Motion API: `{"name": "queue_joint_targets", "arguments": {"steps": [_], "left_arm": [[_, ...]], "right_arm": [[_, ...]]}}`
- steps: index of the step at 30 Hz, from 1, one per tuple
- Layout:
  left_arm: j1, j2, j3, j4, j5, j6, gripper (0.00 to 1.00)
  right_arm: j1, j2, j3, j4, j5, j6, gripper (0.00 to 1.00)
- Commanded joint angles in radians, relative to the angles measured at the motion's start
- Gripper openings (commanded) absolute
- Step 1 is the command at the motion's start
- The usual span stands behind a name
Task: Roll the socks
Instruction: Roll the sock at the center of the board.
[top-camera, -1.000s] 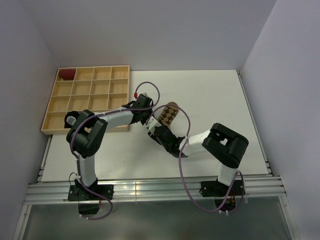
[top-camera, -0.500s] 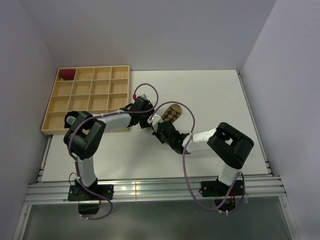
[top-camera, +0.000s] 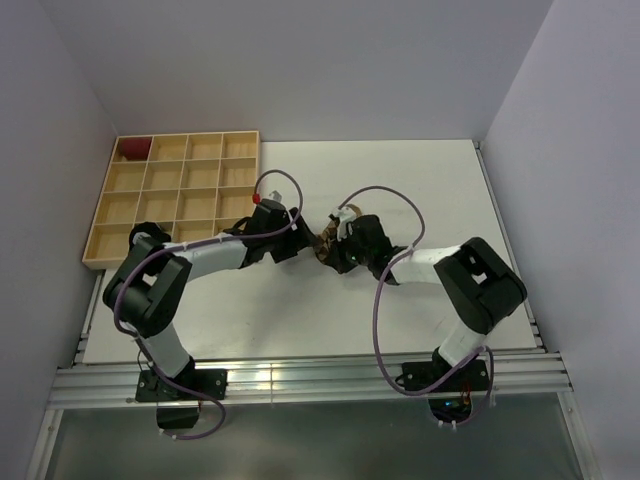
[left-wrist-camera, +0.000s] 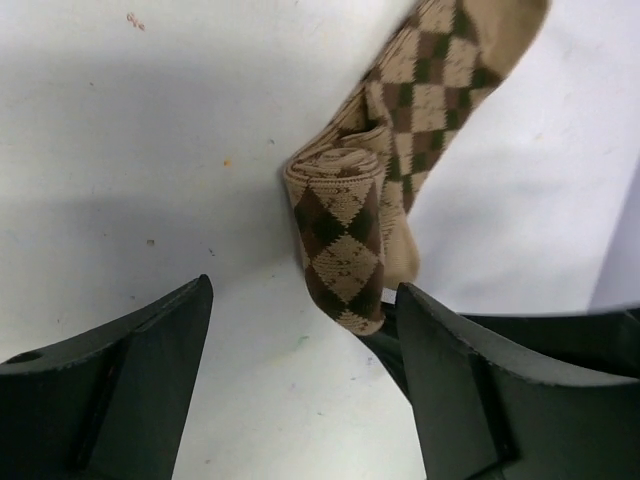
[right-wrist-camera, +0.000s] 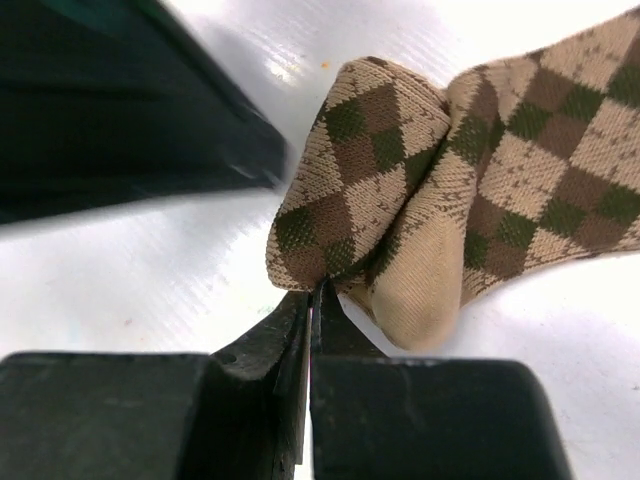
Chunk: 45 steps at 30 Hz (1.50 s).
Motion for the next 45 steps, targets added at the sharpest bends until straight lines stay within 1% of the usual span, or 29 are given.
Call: {"name": "queue_joint_targets", "arguments": {"steps": [1, 3, 4, 5, 7, 11, 14, 17, 19, 20, 26, 32, 36, 37, 38, 39, 41, 42, 44, 45], "left_arm": [[0.017, -0.078, -0.03, 0.134, 0.012, -0.054, 0.81], [0.02, -0.083, -0.03, 0.142, 0.009, -0.06, 0.81], [0.02, -0.086, -0.038, 0.166, 0.011, -0.068, 0.81], [0.02, -0.086, -0.043, 0.18, 0.014, -0.074, 0.81], [0.02, -0.075, -0.052, 0.217, 0.027, -0.086, 0.79], [0.019, -0.032, -0.06, 0.251, 0.061, -0.112, 0.76], [0.019, -0.005, -0.078, 0.287, 0.084, -0.138, 0.75], [0.016, 0.023, -0.076, 0.294, 0.089, -0.143, 0.74], [0.013, 0.047, -0.061, 0.292, 0.089, -0.141, 0.74], [0.011, 0.055, -0.057, 0.294, 0.095, -0.141, 0.74], [0.007, 0.109, -0.004, 0.26, 0.08, -0.131, 0.72], [0.007, 0.15, 0.028, 0.182, 0.003, -0.128, 0.68], [0.008, 0.181, 0.055, 0.114, -0.049, -0.119, 0.61], [0.007, 0.198, 0.071, 0.102, -0.058, -0.114, 0.54], [0.007, 0.204, 0.075, 0.082, -0.06, -0.112, 0.51], [0.007, 0.216, 0.082, 0.074, -0.061, -0.112, 0.44], [0.008, 0.225, 0.083, 0.061, -0.063, -0.108, 0.38], [0.007, 0.23, 0.082, 0.045, -0.062, -0.1, 0.28], [0.004, 0.23, 0.077, 0.033, -0.063, -0.092, 0.21], [0.002, 0.228, 0.077, 0.009, -0.06, -0.083, 0.12]], "right_arm": [[-0.069, 0.01, 0.008, -0.027, -0.227, 0.085, 0.0], [-0.1, 0.038, 0.014, -0.017, -0.308, 0.108, 0.0], [-0.133, 0.048, 0.015, -0.008, -0.385, 0.14, 0.0], [-0.147, 0.059, 0.018, 0.012, -0.425, 0.155, 0.0], [-0.193, 0.096, 0.023, 0.034, -0.529, 0.209, 0.0], [-0.256, 0.179, 0.023, 0.156, -0.681, 0.325, 0.0], [-0.288, 0.222, 0.032, 0.222, -0.756, 0.411, 0.0], [-0.307, 0.278, 0.055, 0.246, -0.801, 0.473, 0.0], [-0.308, 0.289, 0.078, 0.223, -0.801, 0.464, 0.0], [-0.31, 0.294, 0.086, 0.182, -0.797, 0.452, 0.0], [-0.31, 0.306, 0.114, 0.125, -0.778, 0.412, 0.0], [-0.308, 0.318, 0.127, 0.1, -0.772, 0.398, 0.0], [-0.308, 0.317, 0.13, 0.08, -0.763, 0.387, 0.0], [-0.31, 0.318, 0.13, 0.075, -0.76, 0.384, 0.0], [-0.308, 0.318, 0.133, 0.074, -0.76, 0.384, 0.0], [-0.308, 0.318, 0.13, 0.075, -0.757, 0.385, 0.0], [-0.308, 0.309, 0.132, 0.062, -0.746, 0.376, 0.0], [-0.31, 0.305, 0.132, 0.057, -0.738, 0.372, 0.0], [-0.308, 0.276, 0.126, 0.046, -0.723, 0.356, 0.0], [-0.305, 0.26, 0.12, 0.043, -0.7, 0.347, 0.0]]}}
